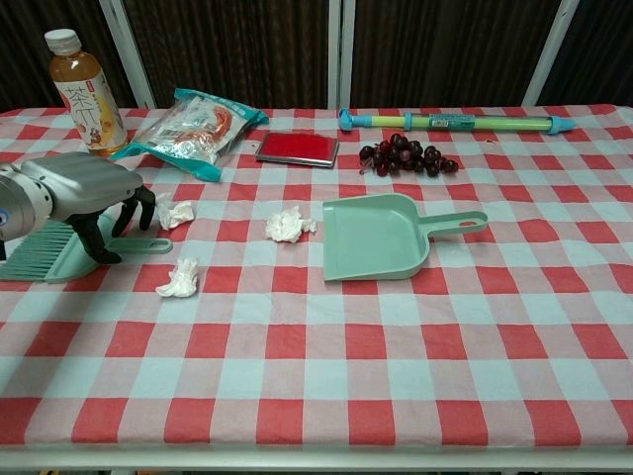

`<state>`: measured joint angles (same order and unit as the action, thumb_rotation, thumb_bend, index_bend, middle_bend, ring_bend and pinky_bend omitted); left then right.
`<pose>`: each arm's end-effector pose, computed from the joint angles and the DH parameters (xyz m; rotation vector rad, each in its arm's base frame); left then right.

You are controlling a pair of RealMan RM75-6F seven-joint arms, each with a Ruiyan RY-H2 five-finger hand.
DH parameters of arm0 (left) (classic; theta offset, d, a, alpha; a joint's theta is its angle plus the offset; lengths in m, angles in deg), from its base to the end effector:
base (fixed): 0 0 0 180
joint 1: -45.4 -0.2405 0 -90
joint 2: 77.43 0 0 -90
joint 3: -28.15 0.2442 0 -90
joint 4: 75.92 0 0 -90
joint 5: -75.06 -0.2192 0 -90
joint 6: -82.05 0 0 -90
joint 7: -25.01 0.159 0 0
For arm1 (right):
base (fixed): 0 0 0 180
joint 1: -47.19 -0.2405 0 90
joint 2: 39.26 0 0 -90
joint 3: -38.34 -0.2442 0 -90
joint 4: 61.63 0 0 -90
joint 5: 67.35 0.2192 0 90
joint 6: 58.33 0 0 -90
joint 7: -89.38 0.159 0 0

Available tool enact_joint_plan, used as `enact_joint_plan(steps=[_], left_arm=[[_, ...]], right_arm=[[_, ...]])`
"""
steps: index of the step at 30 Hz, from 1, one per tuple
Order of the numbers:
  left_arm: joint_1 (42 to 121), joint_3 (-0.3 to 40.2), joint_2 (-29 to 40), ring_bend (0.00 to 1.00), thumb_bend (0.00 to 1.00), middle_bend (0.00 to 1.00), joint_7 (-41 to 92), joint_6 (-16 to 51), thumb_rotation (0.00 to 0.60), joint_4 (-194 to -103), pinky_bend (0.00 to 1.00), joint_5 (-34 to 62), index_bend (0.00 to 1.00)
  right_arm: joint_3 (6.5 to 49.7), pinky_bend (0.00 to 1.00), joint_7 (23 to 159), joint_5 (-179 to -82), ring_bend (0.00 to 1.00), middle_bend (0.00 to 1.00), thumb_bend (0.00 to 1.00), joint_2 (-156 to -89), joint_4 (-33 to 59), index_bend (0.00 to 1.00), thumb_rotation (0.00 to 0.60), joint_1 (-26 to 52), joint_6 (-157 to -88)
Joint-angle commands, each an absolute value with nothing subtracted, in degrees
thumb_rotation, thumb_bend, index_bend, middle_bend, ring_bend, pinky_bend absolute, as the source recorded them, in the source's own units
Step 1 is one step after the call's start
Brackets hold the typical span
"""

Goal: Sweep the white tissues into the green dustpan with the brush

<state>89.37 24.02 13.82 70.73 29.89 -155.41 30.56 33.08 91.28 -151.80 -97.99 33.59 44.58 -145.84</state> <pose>-0.2004 0.3448 -0.0559 -1.9322 -0.7892 -0.3872 -0.3054 -0.1923 0.1841 1.2996 -0.8619 0.9166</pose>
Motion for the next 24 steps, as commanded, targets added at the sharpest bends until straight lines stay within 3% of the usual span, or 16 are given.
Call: enact_joint_plan(steps=[1,11,24], left_arm=[[89.6,24.1,13.9,0.8,0.22,0.45,70.1,29.6,0.6,-155.3,0.89,30.1,0.39],[90.7,25.3,14.1,0.8,0.22,0.46,71.1,30.3,0.6,-154.8,0.89,31.9,0.4],[90.5,26.3,15.0,0.81,0.29,0.53,69.2,29.4,0.6,-154.1,0.89,29.6,0.47]], right_arm=[[33.1,0.04,91.3,-151.8,0.0,0.23,0.13,-98.0,33.6,0.08,0.6,44.6,-145.9],[33.1,0.04,91.4,-151.5,0.0,0.23,0.13,-98.0,33.4,0.08,0.6,44.8,-145.8],[33.1,0.05,91.1,-151.3,0.0,0.23,0.13,-98.0,33.7,0.08,0.6,45.0,-145.7]])
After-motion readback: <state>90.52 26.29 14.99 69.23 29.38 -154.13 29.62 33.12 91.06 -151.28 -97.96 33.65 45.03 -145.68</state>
